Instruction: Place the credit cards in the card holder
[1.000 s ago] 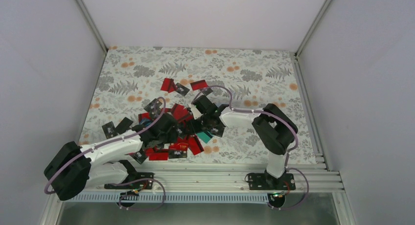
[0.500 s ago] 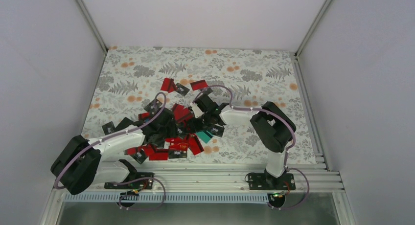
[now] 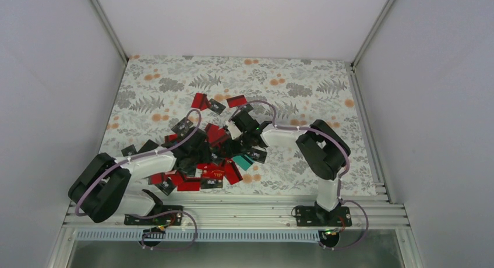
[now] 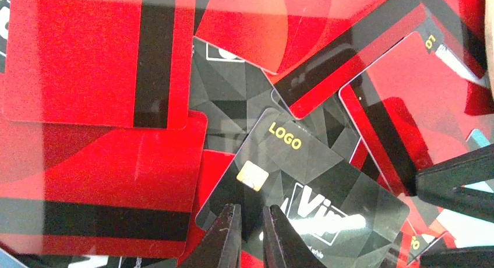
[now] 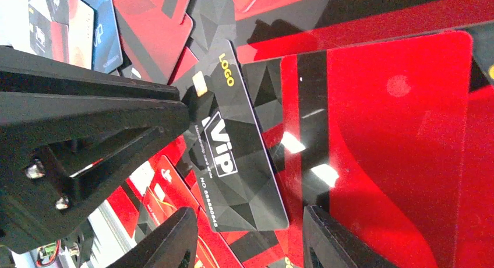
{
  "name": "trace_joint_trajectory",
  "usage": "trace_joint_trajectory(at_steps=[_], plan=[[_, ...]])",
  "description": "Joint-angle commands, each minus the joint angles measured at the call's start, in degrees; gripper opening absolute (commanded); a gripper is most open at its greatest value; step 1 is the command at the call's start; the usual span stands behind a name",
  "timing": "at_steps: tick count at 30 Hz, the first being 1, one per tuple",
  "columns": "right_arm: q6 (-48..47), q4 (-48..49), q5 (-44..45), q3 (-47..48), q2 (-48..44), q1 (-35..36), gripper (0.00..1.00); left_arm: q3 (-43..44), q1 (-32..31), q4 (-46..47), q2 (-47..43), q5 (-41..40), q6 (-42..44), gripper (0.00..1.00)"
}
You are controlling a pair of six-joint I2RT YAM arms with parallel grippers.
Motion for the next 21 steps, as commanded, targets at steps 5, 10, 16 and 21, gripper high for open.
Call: trace_joint_trajectory(at_steps=[5, 10, 16, 21], plan=[[0.31, -2.68, -2.36, 2.87, 3.77, -0.42, 0.48, -4.29, 0.39, 3.44, 0.97, 1.09, -0.64, 0.12], [1.27, -4.43, -2.65, 3.35, 4.34, -0.62, 0.48, -6.10, 0.39, 4.36, 0.39, 1.45, -1.40, 0.12], [2.17, -3.35, -10.20, 2.22, 4.87, -1.23, 0.48, -7.52, 0.39, 5.47, 0.23, 2.28, -2.04, 0.12], [2.45, -0.73, -19.73, 0.93, 4.27, -1.52, 0.48, -8.39, 0.44, 5.82, -1.88, 3.58, -2.13, 0.10]])
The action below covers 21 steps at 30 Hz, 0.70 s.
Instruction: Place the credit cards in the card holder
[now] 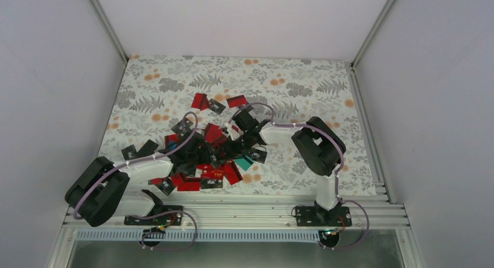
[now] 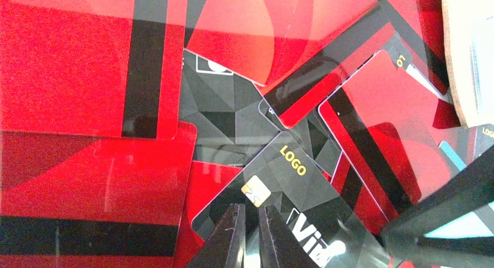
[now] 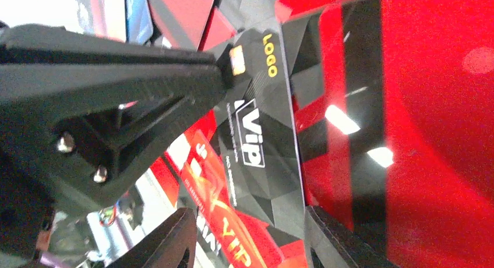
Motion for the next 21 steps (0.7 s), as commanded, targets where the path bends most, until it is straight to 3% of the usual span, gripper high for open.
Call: trace_joint_trajectory(at_steps=[1, 8, 14, 21], plan=[[0.52, 0.70, -11.10, -1.38, 0.83, -0.28, 0.49, -2.81, 0.06, -4.88, -1.04, 2.55, -0.67, 0.10], [-0.61, 0.41, -13.31, -1.43, -0.39, -0.39, 0.48, -0.53, -0.45, -10.24, -7.55, 3.08, 0.37, 0.10], [-1.86, -6.92, 4.83, 0.32, -2.16, -0.43, 0.48, 1.95, -1.77, -15.77, -10.08, 1.94, 0.16, 0.10], [-2.65, -8.83, 10.33, 0.59, -0.76, 0.45, 0.48, 0.08, -2.20, -13.21, -7.96, 2.55, -0.96, 0.10]])
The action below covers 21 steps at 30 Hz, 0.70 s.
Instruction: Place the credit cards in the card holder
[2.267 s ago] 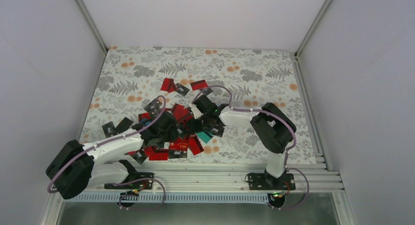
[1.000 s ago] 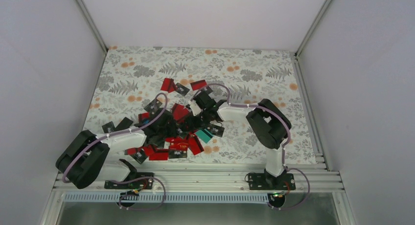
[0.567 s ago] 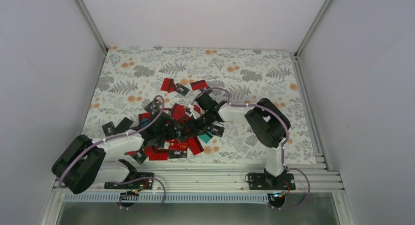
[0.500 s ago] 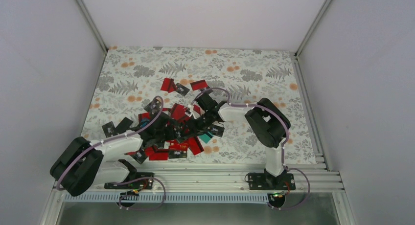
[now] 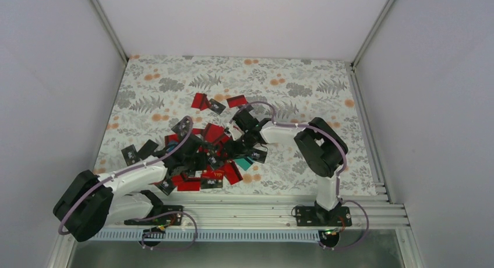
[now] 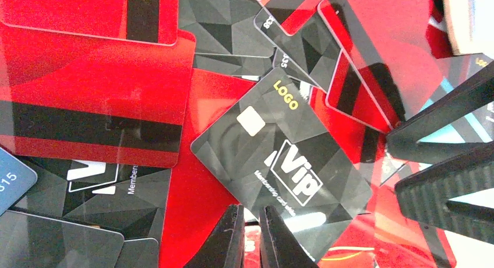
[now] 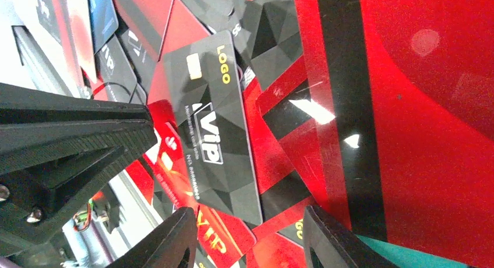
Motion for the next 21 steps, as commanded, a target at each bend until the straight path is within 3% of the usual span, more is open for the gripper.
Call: trace_joint_trajectory(at_steps=[1, 11, 21], plan=[[-1.33, -4.11, 8.55, 0.86, 0.68, 0.82, 0.48, -1.04, -0.30, 1.94, 2.15, 0.85, -0.73, 0.10], [-0.50, -5.92, 12.27, 1.69, 4.32, 3.15, 0.49, -1.93, -1.17, 6.46, 8.08, 2.95, -0.83, 0.10], [0.02, -2.56, 2.88, 2.88, 6.09, 4.32, 0.48, -2.16, -1.68, 9.54, 11.36, 4.25, -1.19, 0.09]])
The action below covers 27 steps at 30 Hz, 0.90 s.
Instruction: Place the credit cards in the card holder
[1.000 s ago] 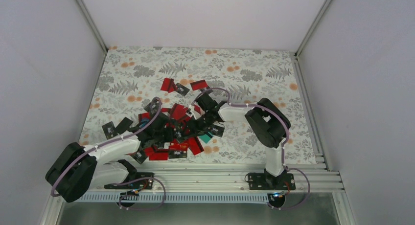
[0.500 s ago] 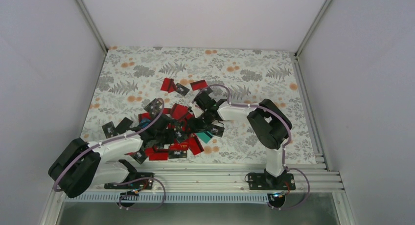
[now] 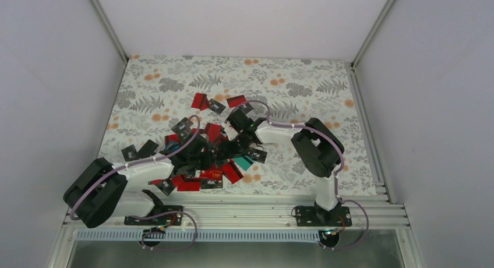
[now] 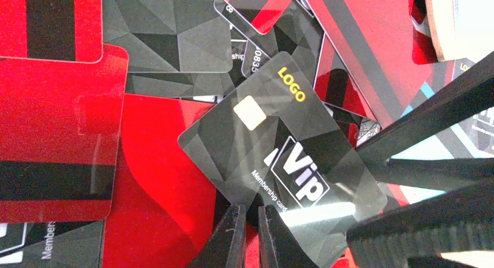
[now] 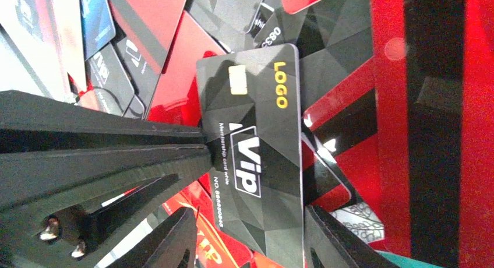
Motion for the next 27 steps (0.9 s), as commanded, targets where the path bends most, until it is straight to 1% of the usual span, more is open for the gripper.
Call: trace_joint_trajectory(at_steps=[1, 7, 10, 12, 16, 20, 22, 24, 27], plan=[[0.48, 0.41, -3.89, -1.06, 4.45, 1.54, 0.48, -1.40, -0.67, -0.44, 3.65, 1.55, -0.84, 0.09], [2.45, 4.29, -10.92, -1.96, 2.61, 0.84, 0.45, -2.13, -0.84, 0.83, 3.94, 2.23, -1.24, 0.09], [3.37, 5.25, -11.93, -2.23, 2.03, 0.56, 0.44, -2.43, -0.89, 0.94, 3.59, 2.32, -1.53, 0.09], [3.70, 5.00, -10.54, -2.15, 2.19, 0.50, 0.41, -2.46, -0.85, 0.82, 3.30, 2.25, -1.55, 0.09], [3.79, 2.79, -4.80, -1.92, 2.57, 0.40, 0.31, -2.64, -0.94, 0.61, 2.76, 2.06, -1.62, 0.09], [3.46, 0.34, 1.08, -1.63, 2.30, 0.35, 0.15, -2.72, -0.95, 0.04, 2.04, 1.65, -1.76, 0.09], [3.19, -0.43, 2.63, -1.59, 1.98, 0.40, 0.09, -2.64, -0.97, -0.40, 1.54, 1.37, -1.75, 0.09], [2.84, -0.85, 3.05, -1.59, 1.51, 0.31, 0.05, -2.43, -0.94, -0.88, 1.04, 1.07, -1.77, 0.09], [2.13, -1.42, 3.64, -1.58, 0.49, 0.15, 0.05, -1.93, -0.99, -1.95, -0.14, 0.37, -1.81, 0.09]])
